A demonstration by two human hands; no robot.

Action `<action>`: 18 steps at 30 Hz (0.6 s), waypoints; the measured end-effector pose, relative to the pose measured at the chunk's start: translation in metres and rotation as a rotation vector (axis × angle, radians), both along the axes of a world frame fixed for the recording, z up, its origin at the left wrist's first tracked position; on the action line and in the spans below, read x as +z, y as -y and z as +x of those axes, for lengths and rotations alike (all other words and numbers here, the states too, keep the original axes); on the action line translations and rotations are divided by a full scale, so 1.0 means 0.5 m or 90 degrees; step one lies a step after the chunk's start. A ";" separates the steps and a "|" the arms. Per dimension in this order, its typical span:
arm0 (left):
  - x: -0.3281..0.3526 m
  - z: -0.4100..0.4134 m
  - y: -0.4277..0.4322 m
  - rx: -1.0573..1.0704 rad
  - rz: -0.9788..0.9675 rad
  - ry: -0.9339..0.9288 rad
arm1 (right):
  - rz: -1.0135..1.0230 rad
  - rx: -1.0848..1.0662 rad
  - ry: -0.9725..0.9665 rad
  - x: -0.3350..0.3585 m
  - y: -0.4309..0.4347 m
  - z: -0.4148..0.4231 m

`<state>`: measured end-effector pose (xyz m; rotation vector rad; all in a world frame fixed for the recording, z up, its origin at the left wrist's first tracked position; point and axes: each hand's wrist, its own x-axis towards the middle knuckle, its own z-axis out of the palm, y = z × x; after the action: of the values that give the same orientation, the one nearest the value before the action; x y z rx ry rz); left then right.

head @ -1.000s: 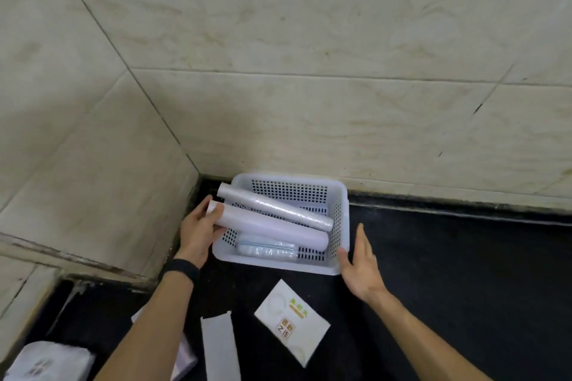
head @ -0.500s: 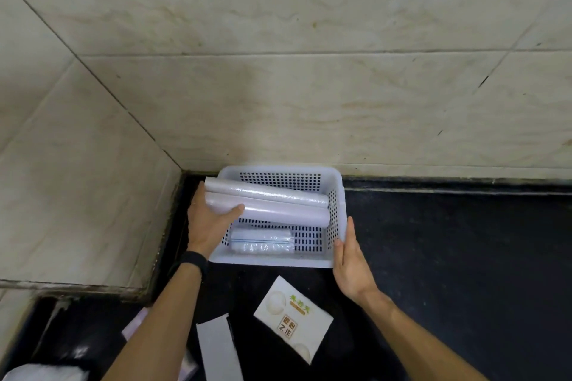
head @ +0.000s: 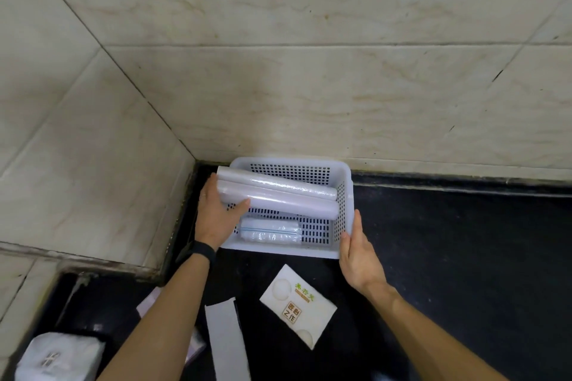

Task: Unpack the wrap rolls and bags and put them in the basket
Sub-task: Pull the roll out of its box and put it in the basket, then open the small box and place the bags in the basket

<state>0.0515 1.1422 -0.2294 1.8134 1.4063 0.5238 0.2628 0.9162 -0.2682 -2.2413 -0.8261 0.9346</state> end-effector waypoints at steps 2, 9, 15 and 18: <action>0.009 -0.012 0.031 0.017 0.023 -0.010 | -0.017 0.013 0.020 0.006 0.005 0.005; 0.035 -0.090 0.200 0.046 0.068 -0.068 | 0.013 0.112 0.112 0.036 0.064 0.032; 0.028 -0.177 0.372 0.128 0.027 -0.126 | 0.121 0.235 0.145 0.098 0.136 -0.020; 0.026 -0.218 0.450 0.158 0.007 -0.143 | 0.154 0.299 0.142 0.125 0.163 -0.063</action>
<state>-0.0577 0.9170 -0.2162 1.7587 1.7993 0.4642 0.2311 0.8345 -0.2055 -1.9979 -1.5265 0.7379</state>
